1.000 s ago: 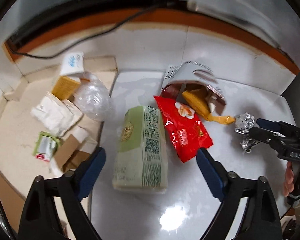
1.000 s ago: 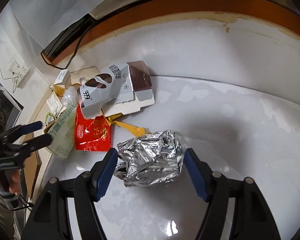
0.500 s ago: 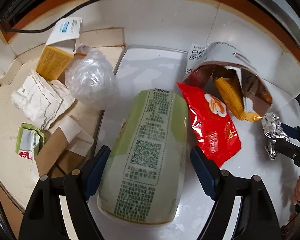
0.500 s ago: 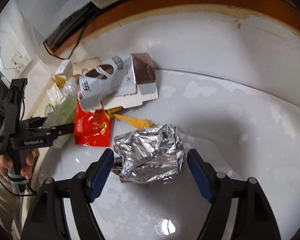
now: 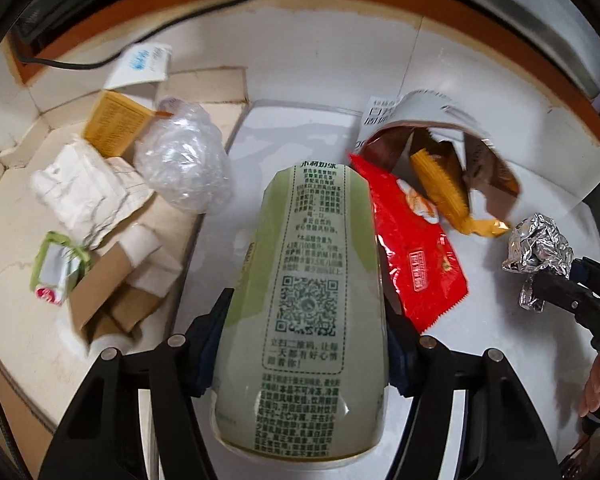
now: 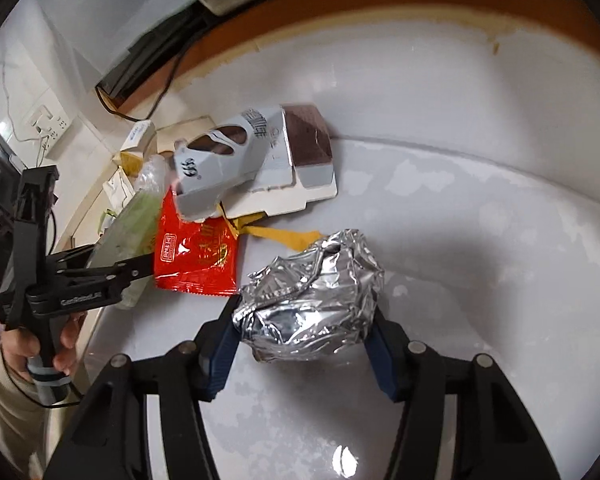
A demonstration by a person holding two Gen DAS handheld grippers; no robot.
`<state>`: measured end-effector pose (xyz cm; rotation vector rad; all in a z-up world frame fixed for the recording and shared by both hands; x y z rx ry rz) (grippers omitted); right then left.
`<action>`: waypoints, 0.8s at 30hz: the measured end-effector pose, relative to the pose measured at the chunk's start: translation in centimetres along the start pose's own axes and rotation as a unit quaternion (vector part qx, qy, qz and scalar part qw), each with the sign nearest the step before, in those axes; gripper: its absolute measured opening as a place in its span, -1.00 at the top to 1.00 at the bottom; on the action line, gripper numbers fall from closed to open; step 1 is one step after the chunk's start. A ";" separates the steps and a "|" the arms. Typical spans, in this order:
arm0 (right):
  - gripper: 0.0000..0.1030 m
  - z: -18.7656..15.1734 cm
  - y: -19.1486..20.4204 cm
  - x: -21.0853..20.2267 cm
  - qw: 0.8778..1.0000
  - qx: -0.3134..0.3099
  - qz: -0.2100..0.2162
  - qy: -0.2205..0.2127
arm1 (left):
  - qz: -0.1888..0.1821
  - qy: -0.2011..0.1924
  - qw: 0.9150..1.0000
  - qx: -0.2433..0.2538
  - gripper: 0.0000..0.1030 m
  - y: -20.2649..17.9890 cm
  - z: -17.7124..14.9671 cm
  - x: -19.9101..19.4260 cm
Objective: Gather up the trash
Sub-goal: 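Grasp the green-labelled bottle with the left tool while the right tool grasps the crumpled foil, then lower the bottle and foil over the trash bin and open both tools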
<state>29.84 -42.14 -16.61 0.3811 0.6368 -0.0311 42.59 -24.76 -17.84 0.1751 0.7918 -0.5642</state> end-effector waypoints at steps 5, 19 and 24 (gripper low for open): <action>-0.11 -0.3 1.6 -3.9 0.999 -0.002 0.009 -0.034 | -0.010 -0.025 1.000 -0.009 -0.22 -0.8 -1.2 -4.4; -0.11 -7.2 10.7 -13.8 0.993 -0.029 0.076 -0.084 | -0.005 -0.105 0.994 -0.032 -0.23 -2.3 -11.6 -20.0; -0.12 -11.6 14.5 -15.0 0.990 -0.054 0.110 -0.073 | 0.019 -0.118 0.992 -0.046 -0.23 -2.3 -18.7 -23.3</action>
Point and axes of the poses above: each gripper's, at about its wrist camera, not at the fingertips, and x roughly the way its jaws point, y to its left, z to its top, the point moved 7 cm from there along x, roughly the way its jaws point, and after that the axes turned 15 degrees about -y, right-handed, at the moved point
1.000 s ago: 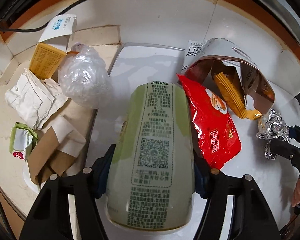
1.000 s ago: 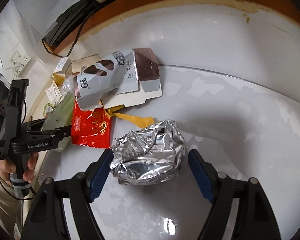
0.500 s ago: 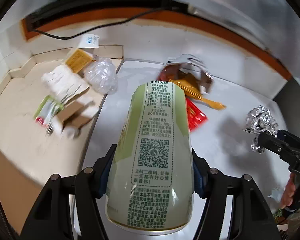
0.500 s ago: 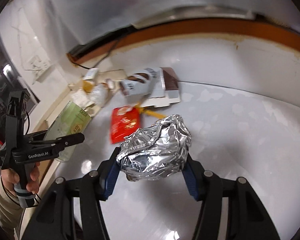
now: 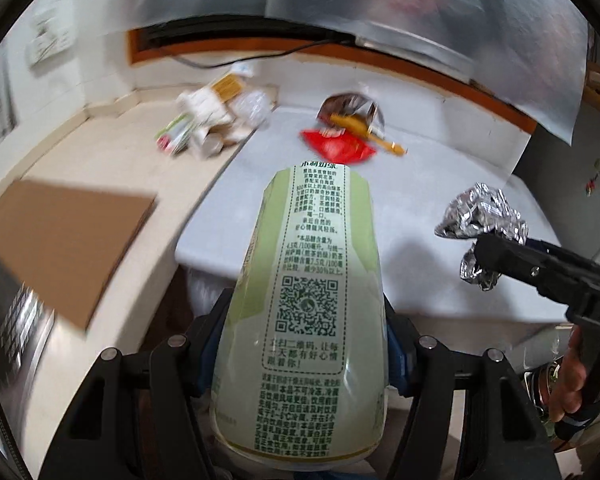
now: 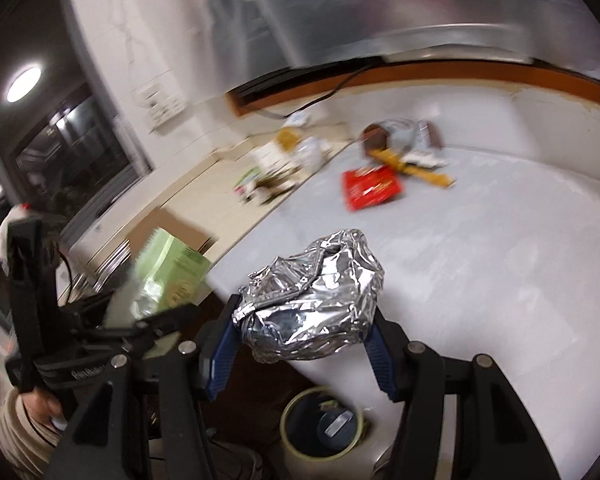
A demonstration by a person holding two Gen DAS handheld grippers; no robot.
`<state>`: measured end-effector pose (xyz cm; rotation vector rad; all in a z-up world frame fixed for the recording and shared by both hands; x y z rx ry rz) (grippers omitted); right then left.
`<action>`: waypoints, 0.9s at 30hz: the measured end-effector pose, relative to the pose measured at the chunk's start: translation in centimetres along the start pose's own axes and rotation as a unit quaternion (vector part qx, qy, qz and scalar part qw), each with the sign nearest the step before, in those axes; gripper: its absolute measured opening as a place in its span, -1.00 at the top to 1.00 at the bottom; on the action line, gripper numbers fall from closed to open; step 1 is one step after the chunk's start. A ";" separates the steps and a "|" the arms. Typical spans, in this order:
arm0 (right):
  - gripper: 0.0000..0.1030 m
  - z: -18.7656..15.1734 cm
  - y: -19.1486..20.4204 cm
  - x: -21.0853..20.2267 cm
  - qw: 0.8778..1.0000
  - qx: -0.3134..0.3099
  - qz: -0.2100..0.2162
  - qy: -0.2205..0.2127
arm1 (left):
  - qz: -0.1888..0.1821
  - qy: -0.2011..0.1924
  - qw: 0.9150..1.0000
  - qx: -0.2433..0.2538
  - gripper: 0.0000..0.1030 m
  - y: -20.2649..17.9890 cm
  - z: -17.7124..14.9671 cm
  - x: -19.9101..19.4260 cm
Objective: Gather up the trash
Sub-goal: 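Lower the bottle and foil over the trash bin and open both tools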
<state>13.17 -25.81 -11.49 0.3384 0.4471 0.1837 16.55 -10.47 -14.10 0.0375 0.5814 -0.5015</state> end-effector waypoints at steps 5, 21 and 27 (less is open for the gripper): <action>-0.12 -4.6 3.6 0.0 0.998 -0.065 0.020 0.019 | 0.029 0.013 0.999 -0.030 -0.23 2.1 -6.2 -1.6; -0.12 -20.4 2.5 9.7 0.976 -0.156 0.024 0.149 | 0.053 0.119 0.986 -0.104 -0.24 6.9 -22.3 5.4; -0.12 -27.2 -0.4 14.5 0.972 -0.120 0.004 0.200 | 0.054 0.164 0.979 -0.111 -0.24 8.4 -26.9 10.3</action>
Point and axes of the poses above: each gripper's, at about its wrist camera, not at the fingertips, and x roughly the way its jaws point, y to its left, z to its top, the point moved 7 cm from there along x, roughly the way its jaws point, and after that the axes turned 15 degrees about -y, right-handed, at the moved point
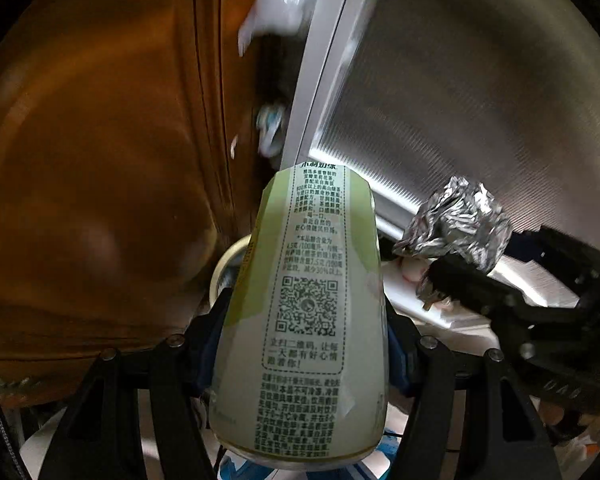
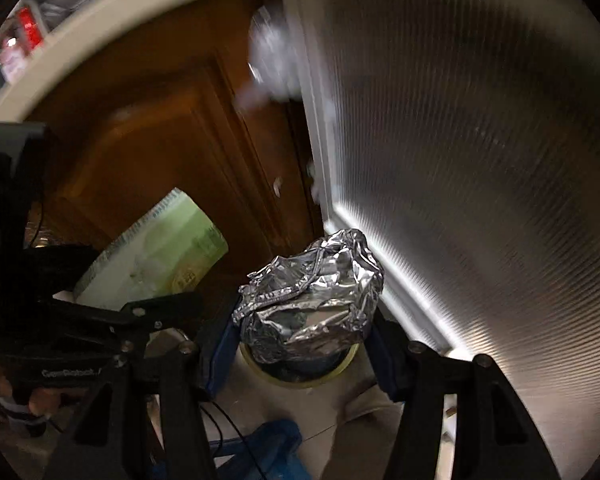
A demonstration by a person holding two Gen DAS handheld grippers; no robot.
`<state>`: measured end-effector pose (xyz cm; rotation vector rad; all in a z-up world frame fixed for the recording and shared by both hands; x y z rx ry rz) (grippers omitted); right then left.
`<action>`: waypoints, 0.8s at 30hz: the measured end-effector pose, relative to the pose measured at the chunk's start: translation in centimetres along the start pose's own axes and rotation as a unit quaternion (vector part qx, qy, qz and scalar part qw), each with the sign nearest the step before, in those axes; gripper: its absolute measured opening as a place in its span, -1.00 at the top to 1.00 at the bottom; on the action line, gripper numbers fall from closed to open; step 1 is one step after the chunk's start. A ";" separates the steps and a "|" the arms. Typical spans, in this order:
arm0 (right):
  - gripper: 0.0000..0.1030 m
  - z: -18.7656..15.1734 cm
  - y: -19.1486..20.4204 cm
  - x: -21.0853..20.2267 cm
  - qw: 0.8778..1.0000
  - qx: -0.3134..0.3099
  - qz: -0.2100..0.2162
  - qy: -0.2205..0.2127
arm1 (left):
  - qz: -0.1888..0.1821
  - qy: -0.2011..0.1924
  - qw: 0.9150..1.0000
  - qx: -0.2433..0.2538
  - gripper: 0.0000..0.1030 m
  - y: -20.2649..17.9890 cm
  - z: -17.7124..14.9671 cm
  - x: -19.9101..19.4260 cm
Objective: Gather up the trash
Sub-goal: 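Lower the bottle and foil over the trash bin and open both tools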
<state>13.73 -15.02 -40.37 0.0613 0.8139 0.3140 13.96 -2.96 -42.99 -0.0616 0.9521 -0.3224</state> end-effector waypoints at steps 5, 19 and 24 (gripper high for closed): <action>-0.12 -3.6 -1.5 5.2 0.998 0.046 0.001 0.044 | 0.006 0.035 0.999 0.003 -0.24 1.5 -1.7 4.8; -0.13 -6.5 -2.2 12.7 0.993 0.088 0.025 0.077 | 0.031 0.091 0.994 -0.047 -0.26 5.5 -3.7 10.3; -0.19 -6.9 -1.7 13.0 0.993 0.082 0.028 0.076 | 0.046 0.100 0.993 -0.042 -0.26 5.5 -4.2 10.3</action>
Point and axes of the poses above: each gripper's, at about its wrist camera, not at the fingertips, and x roughly the way its jaws point, y to its left, z to its top, the point moved 7 cm from there along x, roughly the way its jaws point, and after that the axes turned 15 degrees about -y, right-handed, at the moved point
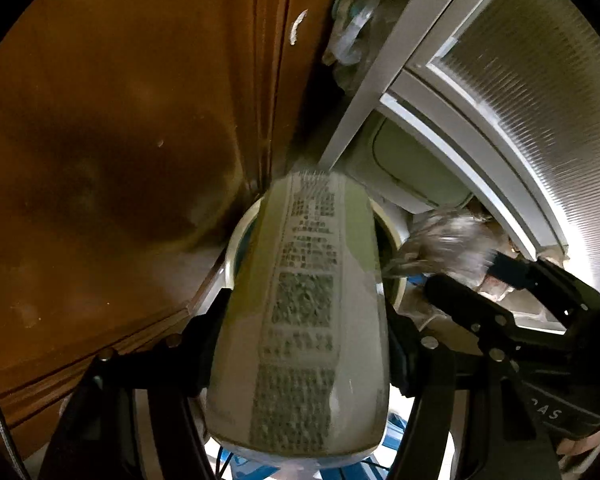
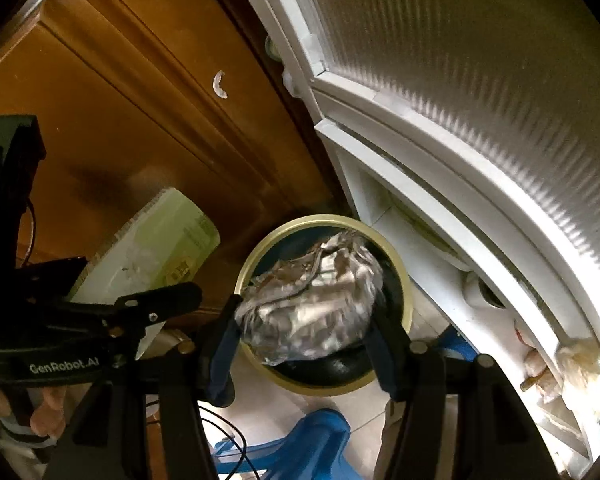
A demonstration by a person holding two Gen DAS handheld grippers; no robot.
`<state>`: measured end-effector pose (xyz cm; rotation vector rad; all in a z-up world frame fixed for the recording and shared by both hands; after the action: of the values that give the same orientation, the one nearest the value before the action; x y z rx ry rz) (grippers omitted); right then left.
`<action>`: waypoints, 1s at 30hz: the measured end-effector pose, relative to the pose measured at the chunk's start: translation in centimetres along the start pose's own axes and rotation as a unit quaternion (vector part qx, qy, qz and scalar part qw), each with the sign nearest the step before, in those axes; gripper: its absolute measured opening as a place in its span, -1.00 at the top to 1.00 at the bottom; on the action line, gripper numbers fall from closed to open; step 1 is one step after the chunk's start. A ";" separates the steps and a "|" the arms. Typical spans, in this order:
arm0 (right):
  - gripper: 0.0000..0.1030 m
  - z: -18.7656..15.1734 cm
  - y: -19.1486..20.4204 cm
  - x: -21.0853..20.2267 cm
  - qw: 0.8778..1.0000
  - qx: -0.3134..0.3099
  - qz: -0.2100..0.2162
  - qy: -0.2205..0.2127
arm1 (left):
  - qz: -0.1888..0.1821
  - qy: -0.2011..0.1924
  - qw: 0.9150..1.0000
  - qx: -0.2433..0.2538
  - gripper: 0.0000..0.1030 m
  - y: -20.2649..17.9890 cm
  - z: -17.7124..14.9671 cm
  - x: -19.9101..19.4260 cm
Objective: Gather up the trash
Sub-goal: 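Lower the bottle and foil over the trash bin and open both tools, then raise both tools back up to the table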
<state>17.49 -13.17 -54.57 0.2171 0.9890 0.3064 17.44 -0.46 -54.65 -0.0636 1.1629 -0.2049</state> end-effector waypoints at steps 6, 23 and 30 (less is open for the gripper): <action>-0.30 0.4 0.3 0.2 1.000 0.005 0.003 -0.005 | 0.010 0.005 1.000 -0.009 -0.51 1.0 -0.5 -0.2; -0.31 4.3 3.3 -9.5 0.995 -0.033 0.007 -0.095 | -0.025 -0.085 0.996 0.000 -0.75 -0.2 2.5 -4.9; -0.35 6.8 6.6 -17.2 0.986 -0.083 0.000 -0.146 | -0.048 -0.146 0.988 0.027 -0.82 -2.2 3.4 -13.1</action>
<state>13.43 -13.28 -35.33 0.1053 0.6702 0.3448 15.32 -0.31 -41.14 -0.0974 0.8624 -0.3018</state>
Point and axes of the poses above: each gripper's, at about its wrist camera, not at the fingertips, and x roughly the way its jaws point, y to its left, z to its top, the point moved 7 cm from there along x, roughly the way its jaws point, and after that the axes turned 15 degrees about -y, right-handed, at the moved point
